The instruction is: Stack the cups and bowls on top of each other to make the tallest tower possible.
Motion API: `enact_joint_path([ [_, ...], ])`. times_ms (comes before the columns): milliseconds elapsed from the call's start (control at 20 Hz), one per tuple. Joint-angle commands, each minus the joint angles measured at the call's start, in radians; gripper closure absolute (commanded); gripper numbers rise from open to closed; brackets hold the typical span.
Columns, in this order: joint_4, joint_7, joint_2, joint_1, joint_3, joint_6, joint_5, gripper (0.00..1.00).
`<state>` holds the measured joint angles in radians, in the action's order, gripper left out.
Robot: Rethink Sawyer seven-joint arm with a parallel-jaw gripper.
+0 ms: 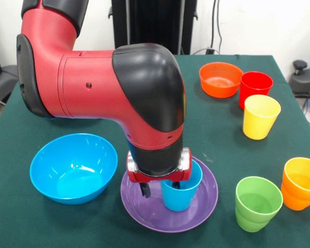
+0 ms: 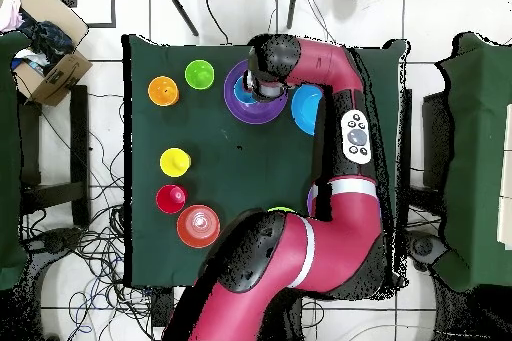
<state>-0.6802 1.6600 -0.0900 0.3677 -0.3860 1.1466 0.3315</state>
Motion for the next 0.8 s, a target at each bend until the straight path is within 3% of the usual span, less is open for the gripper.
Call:
enact_joint_path([
  [50, -0.032, -0.277, -0.062, -0.013, -0.044, 0.069, 0.034, 0.00],
  [300, -0.090, -0.251, -0.116, -0.012, -0.036, 0.095, 0.012, 0.00],
  [800, -0.107, -0.231, -0.188, -0.020, -0.027, 0.185, 0.009, 0.00],
])
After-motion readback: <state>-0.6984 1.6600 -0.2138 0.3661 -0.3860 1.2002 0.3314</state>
